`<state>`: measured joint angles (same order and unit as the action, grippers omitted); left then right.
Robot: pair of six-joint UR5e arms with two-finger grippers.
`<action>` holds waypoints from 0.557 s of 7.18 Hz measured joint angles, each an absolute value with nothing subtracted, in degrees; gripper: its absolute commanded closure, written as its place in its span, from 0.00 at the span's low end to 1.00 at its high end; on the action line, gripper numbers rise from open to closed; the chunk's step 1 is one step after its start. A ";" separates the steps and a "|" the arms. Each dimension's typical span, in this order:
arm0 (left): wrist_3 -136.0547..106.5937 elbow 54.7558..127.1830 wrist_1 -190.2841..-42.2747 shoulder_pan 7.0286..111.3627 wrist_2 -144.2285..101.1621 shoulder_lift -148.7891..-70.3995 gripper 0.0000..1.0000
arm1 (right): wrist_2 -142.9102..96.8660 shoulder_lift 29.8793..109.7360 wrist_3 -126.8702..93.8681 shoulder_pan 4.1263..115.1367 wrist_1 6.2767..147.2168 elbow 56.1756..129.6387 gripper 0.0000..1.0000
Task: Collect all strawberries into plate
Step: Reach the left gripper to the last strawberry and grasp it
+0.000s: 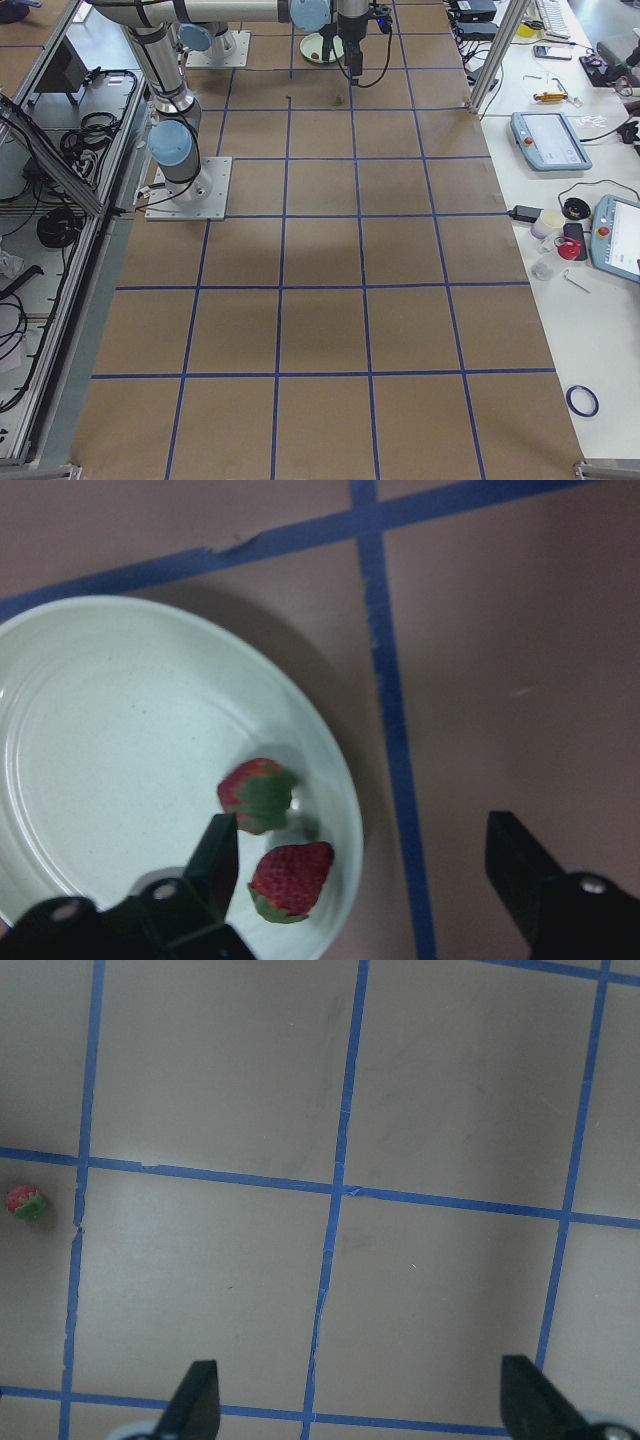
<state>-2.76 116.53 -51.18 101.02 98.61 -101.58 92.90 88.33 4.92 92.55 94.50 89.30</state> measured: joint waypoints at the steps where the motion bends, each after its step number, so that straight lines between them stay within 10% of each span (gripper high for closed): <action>1: -8.98 114.32 -50.87 104.08 97.22 -102.69 0.00 | 92.90 88.33 4.92 92.55 94.50 89.30 0.00; 4: -21.02 110.48 -42.48 106.80 90.63 -110.20 0.06 | 92.90 88.33 4.92 92.68 94.53 89.37 0.00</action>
<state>-21.02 110.48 -42.48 106.80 90.63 -110.20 92.90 88.33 4.92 92.68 94.53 89.37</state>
